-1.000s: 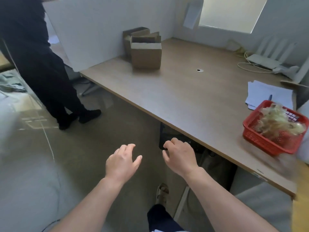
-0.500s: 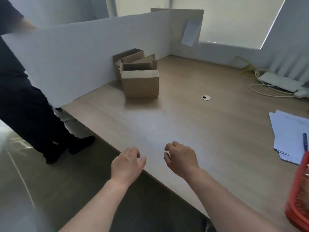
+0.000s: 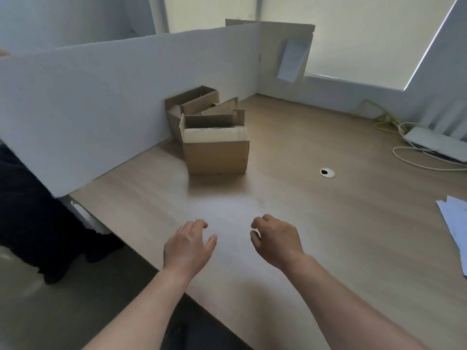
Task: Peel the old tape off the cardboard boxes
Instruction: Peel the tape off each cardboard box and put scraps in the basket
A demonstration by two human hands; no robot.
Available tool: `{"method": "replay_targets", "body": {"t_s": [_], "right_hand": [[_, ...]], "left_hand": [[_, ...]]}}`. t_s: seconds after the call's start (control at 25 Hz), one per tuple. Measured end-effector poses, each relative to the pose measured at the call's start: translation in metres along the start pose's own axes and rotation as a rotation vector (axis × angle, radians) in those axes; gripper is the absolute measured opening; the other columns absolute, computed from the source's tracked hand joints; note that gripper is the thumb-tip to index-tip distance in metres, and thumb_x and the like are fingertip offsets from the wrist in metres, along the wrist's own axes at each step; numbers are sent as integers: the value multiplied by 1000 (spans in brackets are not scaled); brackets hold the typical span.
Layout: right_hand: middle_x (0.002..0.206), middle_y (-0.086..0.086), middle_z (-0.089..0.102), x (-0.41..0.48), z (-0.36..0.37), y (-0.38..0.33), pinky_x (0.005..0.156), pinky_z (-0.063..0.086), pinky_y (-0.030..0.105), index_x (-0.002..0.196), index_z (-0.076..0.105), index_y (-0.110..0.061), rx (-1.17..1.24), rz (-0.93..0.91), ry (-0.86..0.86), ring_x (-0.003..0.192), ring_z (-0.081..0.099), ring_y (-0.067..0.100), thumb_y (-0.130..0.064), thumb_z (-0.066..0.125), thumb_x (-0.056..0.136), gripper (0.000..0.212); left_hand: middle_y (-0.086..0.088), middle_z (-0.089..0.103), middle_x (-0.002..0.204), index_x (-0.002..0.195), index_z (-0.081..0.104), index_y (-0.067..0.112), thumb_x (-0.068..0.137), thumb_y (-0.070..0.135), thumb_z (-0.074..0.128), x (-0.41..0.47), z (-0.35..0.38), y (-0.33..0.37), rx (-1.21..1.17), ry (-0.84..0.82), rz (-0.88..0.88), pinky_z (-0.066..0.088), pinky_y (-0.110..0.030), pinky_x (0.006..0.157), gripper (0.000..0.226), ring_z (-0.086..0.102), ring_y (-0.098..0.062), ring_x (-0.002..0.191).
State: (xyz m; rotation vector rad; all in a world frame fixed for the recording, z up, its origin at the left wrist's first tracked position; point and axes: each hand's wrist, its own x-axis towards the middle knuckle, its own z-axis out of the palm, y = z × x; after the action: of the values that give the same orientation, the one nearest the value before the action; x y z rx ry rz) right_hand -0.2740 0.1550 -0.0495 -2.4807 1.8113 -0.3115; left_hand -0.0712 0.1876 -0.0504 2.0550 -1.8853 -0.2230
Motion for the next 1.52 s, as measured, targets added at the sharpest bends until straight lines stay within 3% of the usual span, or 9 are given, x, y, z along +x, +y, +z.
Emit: {"method": "replay_targets", "body": {"t_s": [0.4, 0.72, 0.84, 0.96, 1.08, 1.24, 1.36, 1.44, 1.52], "right_hand": [[104, -1, 61, 131, 14, -54, 66, 40, 31, 108, 60, -21, -19, 261, 34, 88, 59, 27, -30, 41, 93, 25], [98, -1, 60, 204, 29, -88, 62, 37, 30, 102, 59, -20, -77, 341, 63, 85, 59, 27, -31, 39, 94, 25], [96, 2, 60, 217, 28, -92, 58, 31, 28, 99, 60, -17, -83, 339, 93, 82, 57, 29, -29, 42, 93, 23], [92, 7, 60, 223, 22, -96, 55, 35, 28, 92, 63, -10, -13, 296, 169, 76, 57, 30, -18, 56, 85, 13], [89, 10, 62, 218, 20, -90, 51, 37, 27, 87, 66, -7, -10, 280, 228, 72, 59, 31, -11, 67, 76, 11], [101, 13, 60, 209, 15, -77, 60, 47, 34, 100, 66, -7, -19, 365, 235, 85, 59, 32, -14, 64, 81, 21], [104, 16, 61, 205, 9, -73, 70, 51, 38, 101, 68, -4, -64, 398, 356, 89, 61, 35, -14, 74, 74, 30], [116, 17, 60, 202, 4, -69, 84, 47, 43, 113, 64, -5, -83, 446, 413, 103, 57, 36, -24, 73, 78, 40], [134, 13, 50, 193, -1, -61, 104, 32, 48, 132, 52, -11, -105, 505, 330, 125, 44, 33, -40, 63, 85, 57]], "left_hand": [[-3, 45, 139, 147, 27, 18, 92, 49, 51, 190, -36, -77, -108, -32, 93, 44, -36, 87, 68, 46, -22, 124], [-10, 2, 161, 152, -5, 9, 91, 52, 51, 289, -34, -101, -216, 4, 188, 26, -38, 112, 94, 13, -26, 146], [-9, -1, 161, 152, -10, 10, 91, 54, 49, 313, -26, -96, -284, -42, 130, 25, -40, 113, 95, 12, -26, 146], [-11, 26, 156, 154, 2, 18, 96, 48, 43, 334, -16, -91, -435, -183, -3, 35, -45, 102, 77, 31, -32, 138], [-15, 55, 130, 150, 23, 25, 99, 32, 36, 343, -9, -92, -553, -183, -85, 38, -40, 86, 53, 50, -38, 115], [-13, 57, 124, 144, 37, 21, 99, 28, 35, 335, -10, -95, -616, -232, -77, 41, -38, 87, 46, 51, -34, 112], [-11, 60, 117, 132, 49, 18, 98, 34, 36, 318, -11, -96, -658, -309, -88, 49, -46, 93, 40, 54, -32, 107], [-9, 59, 112, 126, 54, 17, 98, 38, 37, 304, -10, -98, -667, -342, -87, 50, -49, 90, 39, 54, -30, 104], [-5, 58, 105, 121, 56, 15, 99, 41, 37, 289, -9, -97, -683, -368, -92, 51, -51, 89, 40, 55, -28, 101]]}}
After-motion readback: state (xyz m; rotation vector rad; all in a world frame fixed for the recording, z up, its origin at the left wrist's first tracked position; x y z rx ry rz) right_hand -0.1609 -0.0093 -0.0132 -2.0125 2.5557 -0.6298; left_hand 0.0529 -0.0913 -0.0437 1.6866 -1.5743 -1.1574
